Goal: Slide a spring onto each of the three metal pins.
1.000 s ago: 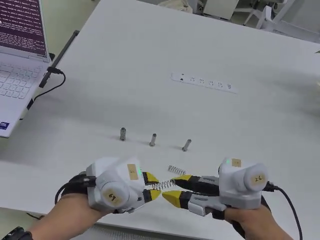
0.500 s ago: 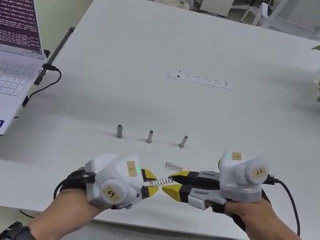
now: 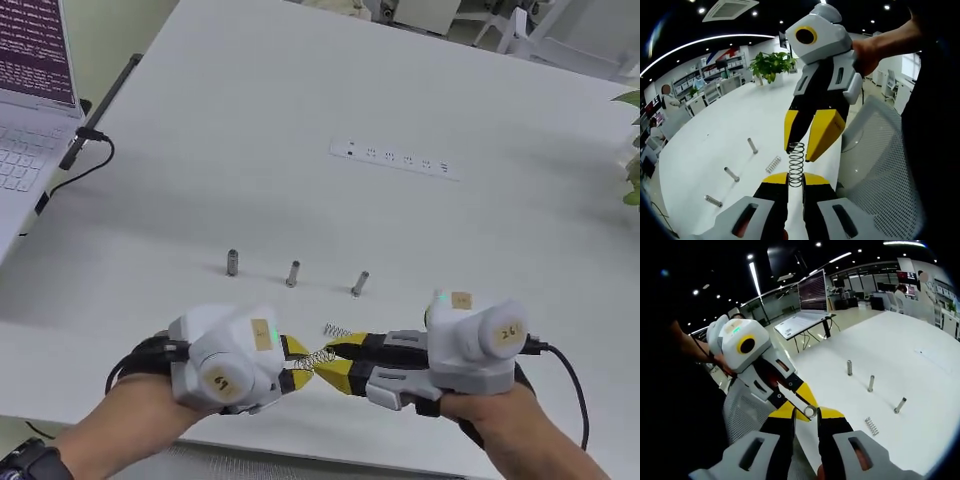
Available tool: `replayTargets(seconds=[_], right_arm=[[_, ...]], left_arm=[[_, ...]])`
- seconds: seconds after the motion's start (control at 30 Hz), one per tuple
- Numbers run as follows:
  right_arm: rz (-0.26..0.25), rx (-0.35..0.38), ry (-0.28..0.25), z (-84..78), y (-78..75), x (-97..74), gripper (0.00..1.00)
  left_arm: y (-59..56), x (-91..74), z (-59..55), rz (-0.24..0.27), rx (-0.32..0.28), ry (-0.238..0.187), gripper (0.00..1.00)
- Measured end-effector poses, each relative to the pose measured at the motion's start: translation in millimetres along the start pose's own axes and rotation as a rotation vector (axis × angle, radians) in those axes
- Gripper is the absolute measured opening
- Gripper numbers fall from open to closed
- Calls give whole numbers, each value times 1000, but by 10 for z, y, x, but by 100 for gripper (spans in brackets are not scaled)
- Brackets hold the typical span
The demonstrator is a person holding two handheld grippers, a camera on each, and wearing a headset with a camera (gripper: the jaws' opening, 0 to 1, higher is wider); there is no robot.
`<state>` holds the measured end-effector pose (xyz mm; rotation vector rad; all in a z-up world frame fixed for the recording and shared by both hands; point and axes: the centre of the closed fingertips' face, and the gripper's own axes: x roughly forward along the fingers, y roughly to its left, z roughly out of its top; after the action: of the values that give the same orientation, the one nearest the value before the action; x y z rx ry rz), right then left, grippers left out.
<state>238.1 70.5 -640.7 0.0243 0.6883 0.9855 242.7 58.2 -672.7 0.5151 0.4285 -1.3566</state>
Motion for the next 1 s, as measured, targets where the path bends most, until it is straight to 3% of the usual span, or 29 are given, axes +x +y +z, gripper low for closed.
replayTargets(seconds=[0.17, 0.47, 0.83, 1.0], right_arm=[[13, -27, 19, 18, 55, 46, 15], [9, -63, 55, -3, 24, 25, 16], [19, -256, 221, -112, -36, -29, 20], [28, -327, 267, -108, -46, -38, 22]], left_arm=[[-7, 11, -15, -1, -2, 0, 2], [-10, 7, 7, -2, -11, -9, 2], [-51, 35, 65, -24, 8, -11, 2], [-59, 39, 91, -31, 21, -12, 2]])
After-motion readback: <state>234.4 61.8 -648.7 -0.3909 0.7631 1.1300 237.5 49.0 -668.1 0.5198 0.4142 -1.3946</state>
